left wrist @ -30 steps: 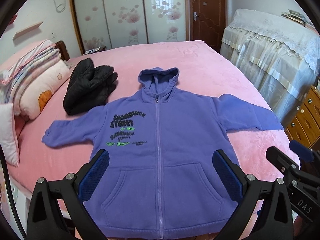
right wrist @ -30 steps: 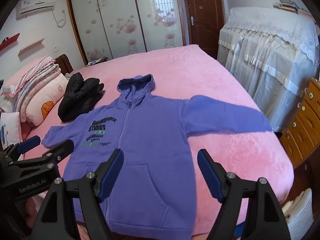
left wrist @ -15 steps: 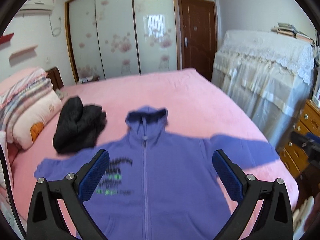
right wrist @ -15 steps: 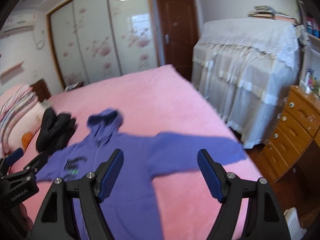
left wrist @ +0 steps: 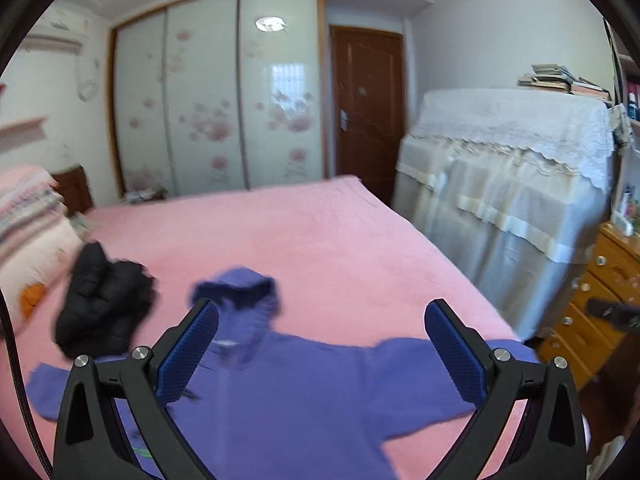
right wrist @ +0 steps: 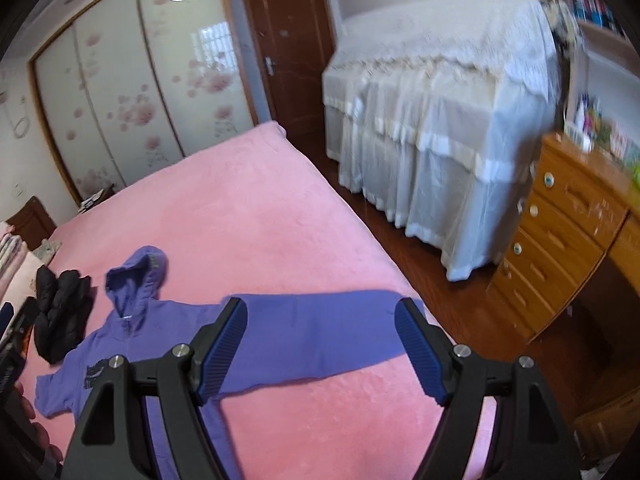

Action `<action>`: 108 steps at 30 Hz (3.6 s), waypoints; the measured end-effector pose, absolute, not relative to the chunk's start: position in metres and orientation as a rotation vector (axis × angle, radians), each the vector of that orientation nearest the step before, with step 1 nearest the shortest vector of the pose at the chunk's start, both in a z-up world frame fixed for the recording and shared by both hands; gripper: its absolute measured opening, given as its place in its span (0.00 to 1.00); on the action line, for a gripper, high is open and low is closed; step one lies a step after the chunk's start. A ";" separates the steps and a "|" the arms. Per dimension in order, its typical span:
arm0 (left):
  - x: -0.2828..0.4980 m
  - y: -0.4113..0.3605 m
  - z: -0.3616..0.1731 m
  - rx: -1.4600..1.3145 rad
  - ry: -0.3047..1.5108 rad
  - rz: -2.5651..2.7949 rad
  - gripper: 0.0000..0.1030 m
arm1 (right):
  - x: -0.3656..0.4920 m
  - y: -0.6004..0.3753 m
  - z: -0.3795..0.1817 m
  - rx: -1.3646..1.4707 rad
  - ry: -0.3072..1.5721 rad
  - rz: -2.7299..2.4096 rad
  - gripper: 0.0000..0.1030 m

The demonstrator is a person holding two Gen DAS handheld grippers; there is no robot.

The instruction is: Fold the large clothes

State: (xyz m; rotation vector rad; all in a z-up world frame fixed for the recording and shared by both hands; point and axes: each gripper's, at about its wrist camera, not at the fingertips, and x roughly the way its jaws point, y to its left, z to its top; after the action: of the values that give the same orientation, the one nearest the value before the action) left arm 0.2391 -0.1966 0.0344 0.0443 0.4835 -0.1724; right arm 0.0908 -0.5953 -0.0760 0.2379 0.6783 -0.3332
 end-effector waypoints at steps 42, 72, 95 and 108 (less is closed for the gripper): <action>0.294 -0.237 -0.137 0.023 0.820 -0.133 0.99 | 0.154 -0.640 -0.198 0.439 0.689 -0.262 0.14; 0.281 -0.003 -0.201 -0.270 0.940 -0.096 0.99 | 0.182 -0.313 -0.311 -0.064 0.873 0.135 0.56; 0.341 -0.068 -0.270 -0.467 1.147 -0.355 0.36 | 0.114 -0.375 -0.279 0.179 0.776 0.012 0.54; 0.385 -0.077 -0.160 -0.315 0.933 -0.334 0.06 | 0.130 -0.417 -0.305 0.095 0.865 -0.142 0.53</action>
State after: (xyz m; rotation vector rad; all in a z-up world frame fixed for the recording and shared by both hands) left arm 0.3854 -0.0775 -0.1603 -0.3149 0.9331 -0.3338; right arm 0.1303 -0.4170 -0.3045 0.0953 0.8646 -0.1419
